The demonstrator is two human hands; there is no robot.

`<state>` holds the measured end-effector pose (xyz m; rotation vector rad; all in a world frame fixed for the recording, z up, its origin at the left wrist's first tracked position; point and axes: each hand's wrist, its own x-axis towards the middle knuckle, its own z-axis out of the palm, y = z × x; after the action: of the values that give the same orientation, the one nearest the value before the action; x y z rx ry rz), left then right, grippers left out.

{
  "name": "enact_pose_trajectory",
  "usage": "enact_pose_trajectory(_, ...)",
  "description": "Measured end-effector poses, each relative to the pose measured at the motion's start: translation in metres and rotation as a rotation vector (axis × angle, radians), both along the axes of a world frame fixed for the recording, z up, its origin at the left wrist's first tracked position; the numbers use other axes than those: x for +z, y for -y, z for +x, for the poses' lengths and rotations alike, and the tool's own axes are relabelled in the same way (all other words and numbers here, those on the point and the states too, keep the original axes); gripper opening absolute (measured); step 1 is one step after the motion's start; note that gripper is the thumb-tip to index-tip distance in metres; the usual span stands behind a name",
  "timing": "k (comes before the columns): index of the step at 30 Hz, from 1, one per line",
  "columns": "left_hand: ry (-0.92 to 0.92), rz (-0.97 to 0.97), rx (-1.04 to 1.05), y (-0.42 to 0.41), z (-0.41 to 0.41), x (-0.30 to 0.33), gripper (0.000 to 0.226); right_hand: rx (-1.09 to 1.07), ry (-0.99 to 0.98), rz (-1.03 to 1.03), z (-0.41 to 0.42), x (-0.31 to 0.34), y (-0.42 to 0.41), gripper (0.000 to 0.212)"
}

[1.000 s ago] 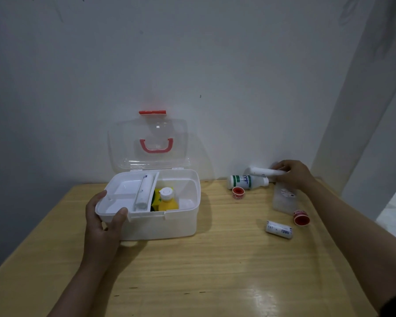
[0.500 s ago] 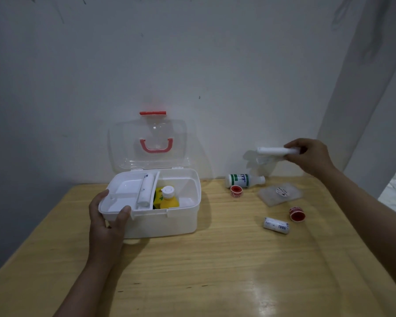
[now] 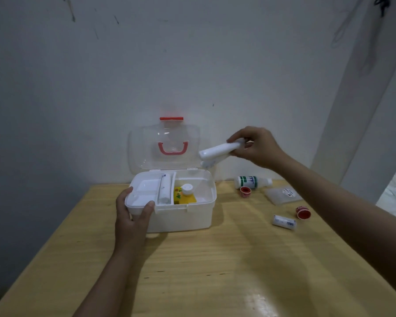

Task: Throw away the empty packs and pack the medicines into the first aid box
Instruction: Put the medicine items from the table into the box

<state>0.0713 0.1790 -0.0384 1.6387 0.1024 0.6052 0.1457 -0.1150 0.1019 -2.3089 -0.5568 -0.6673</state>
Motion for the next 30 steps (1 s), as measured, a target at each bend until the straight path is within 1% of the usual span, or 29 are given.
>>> enact_pose_trajectory(3,-0.003,0.003,-0.007,0.000,-0.002,0.002,0.055,0.056,-0.033,-0.079,0.004,-0.007,-0.022,0.024)
enact_pose_trajectory(6,-0.008,0.004,-0.014,0.000,-0.002,0.003,0.056,0.065,-0.057,-0.294,0.008,-0.012,-0.038,0.027)
enact_pose_trajectory(11,-0.010,0.005,-0.016,-0.001,-0.001,0.001,0.055,0.086,-0.177,-0.616,0.015,-0.017,-0.060,0.039)
enact_pose_trajectory(13,-0.011,0.008,-0.014,-0.002,-0.001,0.001,0.056,0.090,-0.212,-0.691,0.016,-0.020,-0.066,0.041)
enact_pose_trajectory(16,-0.017,0.009,-0.012,-0.002,0.000,0.000,0.057,0.096,-0.264,-0.744,0.018,-0.027,-0.073,0.045)
enact_pose_trajectory(20,-0.021,0.014,-0.007,-0.002,0.000,0.000,0.057,0.112,-0.318,-0.732,0.020,-0.036,-0.080,0.052)
enact_pose_trajectory(23,-0.022,0.011,-0.010,0.000,-0.001,0.002,0.057,0.111,-0.324,-0.602,0.021,-0.040,-0.081,0.057)
enact_pose_trajectory(27,-0.022,-0.001,-0.014,0.001,-0.002,0.003,0.056,0.101,-0.302,-0.344,0.020,-0.043,-0.078,0.045)
enact_pose_trajectory(30,-0.021,-0.008,-0.010,0.001,-0.002,0.003,0.056,0.045,-0.262,-0.290,0.018,-0.048,-0.079,0.042)
